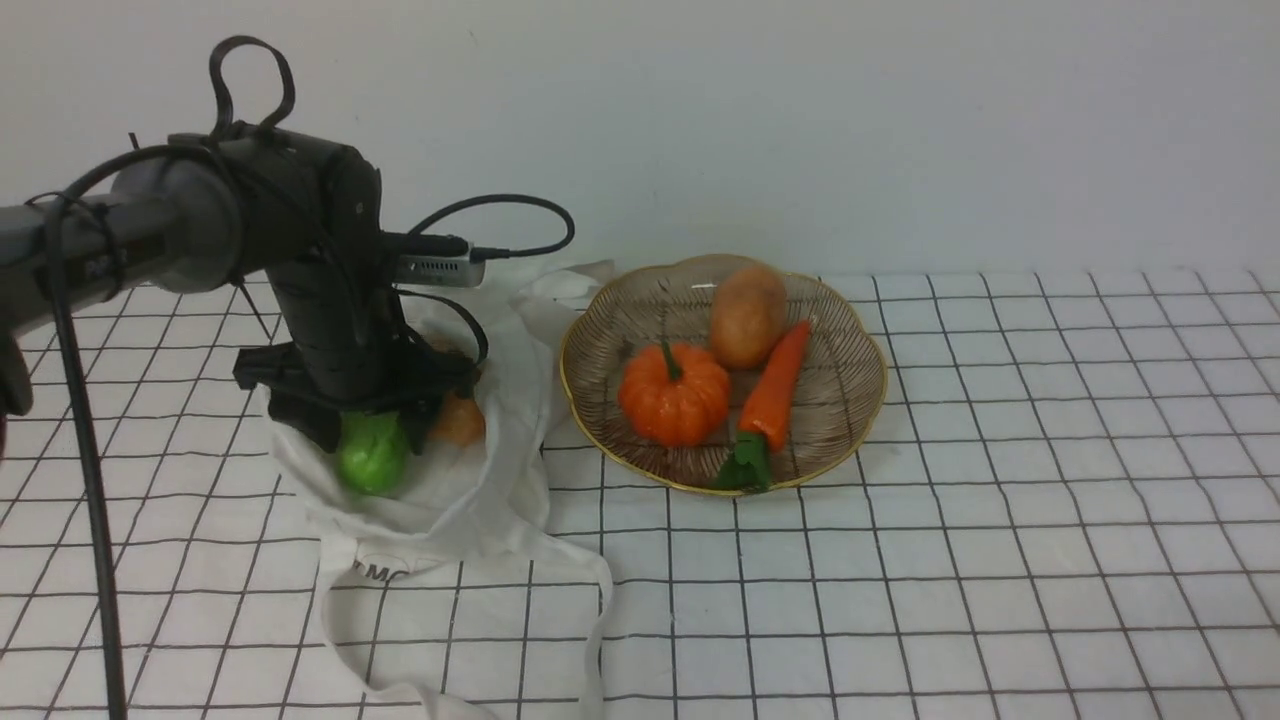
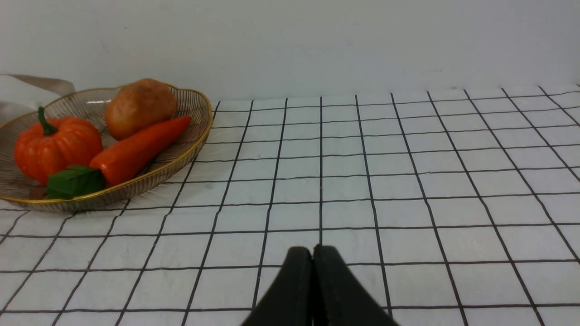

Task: Take vegetables from bag on white checkered tablecloth place on plate.
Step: 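Reach into the cloth bag and grasp the green cucumber with the left gripper, then place the green vegetable from the bag onto the plate with the left gripper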

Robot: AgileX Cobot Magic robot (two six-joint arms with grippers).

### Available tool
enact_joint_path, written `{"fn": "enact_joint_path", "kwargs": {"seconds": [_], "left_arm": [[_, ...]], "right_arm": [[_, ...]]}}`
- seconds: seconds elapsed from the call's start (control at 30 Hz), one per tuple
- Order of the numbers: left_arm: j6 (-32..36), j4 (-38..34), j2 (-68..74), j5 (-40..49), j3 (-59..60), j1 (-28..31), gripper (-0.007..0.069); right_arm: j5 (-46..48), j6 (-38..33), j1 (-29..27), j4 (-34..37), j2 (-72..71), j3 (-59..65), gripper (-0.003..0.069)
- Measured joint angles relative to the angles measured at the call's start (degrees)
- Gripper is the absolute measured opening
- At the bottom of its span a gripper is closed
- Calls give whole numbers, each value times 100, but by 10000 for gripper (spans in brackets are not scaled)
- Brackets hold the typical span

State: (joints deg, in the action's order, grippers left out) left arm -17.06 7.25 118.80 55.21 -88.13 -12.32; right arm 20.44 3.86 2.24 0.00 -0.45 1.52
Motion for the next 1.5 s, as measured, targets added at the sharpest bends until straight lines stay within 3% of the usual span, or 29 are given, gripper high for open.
{"fn": "enact_joint_path", "kwargs": {"seconds": [0.17,0.43,0.83,1.13,1.3,1.5], "left_arm": [[-93,15,182,150,-13,0,367],[438,-95,-659,1332,-247,-284,371],[576,-246,-1654,1521,230,-405,371],[1490,-1503,-2126,1515,230,-419,371],[1648,-2345,-2165,1471,230,-443,371],[2012,-3188,-1854,603,-161,-972,371]], "right_arm": [[0,0,0,0,0,0,-15],[0,0,0,0,0,0,-15],[0,0,0,0,0,0,-15],[0,0,0,0,0,0,-15],[0,0,0,0,0,0,-15],[0,0,0,0,0,0,-15]]}}
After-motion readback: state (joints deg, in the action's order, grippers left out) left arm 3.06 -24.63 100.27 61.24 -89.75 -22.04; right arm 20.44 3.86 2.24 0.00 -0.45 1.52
